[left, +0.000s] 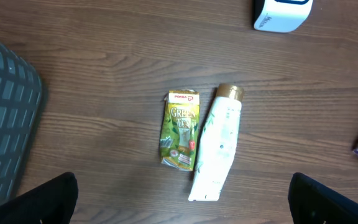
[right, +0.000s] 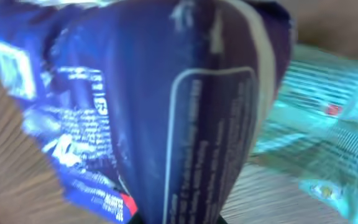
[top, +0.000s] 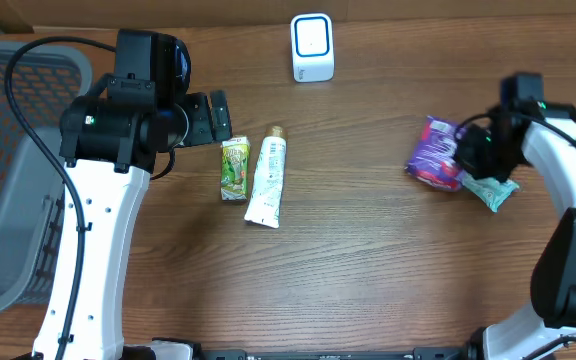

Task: Scan the item barcode
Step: 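Carry the purple bag right and release it beside the mint-green pack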

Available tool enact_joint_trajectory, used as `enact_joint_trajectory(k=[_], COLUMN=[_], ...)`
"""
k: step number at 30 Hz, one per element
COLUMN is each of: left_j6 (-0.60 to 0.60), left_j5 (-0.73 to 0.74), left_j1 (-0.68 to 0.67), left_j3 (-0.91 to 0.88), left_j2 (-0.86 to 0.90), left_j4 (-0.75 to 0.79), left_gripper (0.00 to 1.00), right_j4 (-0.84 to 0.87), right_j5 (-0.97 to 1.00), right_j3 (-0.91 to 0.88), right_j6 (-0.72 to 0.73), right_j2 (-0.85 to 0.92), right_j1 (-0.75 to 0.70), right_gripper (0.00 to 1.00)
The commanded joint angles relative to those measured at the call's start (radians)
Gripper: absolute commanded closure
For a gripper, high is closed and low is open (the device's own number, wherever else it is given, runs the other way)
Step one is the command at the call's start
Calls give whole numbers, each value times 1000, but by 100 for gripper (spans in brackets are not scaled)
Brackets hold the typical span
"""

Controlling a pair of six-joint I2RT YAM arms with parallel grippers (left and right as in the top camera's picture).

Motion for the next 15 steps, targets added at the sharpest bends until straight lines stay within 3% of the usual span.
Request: enact_joint_trajectory(k=[1,5,6,12,15], left_j6=[-7,-6,-7,-7,-7], left_j5=[-13,-13,-13,-13,-13], left_j1=[4,4,4,4,4], left_j3=[18,18,18,18,18], left_j2=[4,4,4,4,4], left_j4=[1,1,1,1,1], left_gripper=[0,0,0,0,0], right_j4=[38,19,10,-88,-187], right_j5=[60,60,60,-7,-8], right_j3=[-64,-57,-51,30,119], right_j6=[123,125,124,37,37], right_j2=[-11,-12,-12,-12,-12], right_j1=[-107,-182,-195,-217,-209], right_gripper=[96,96,90,30,27])
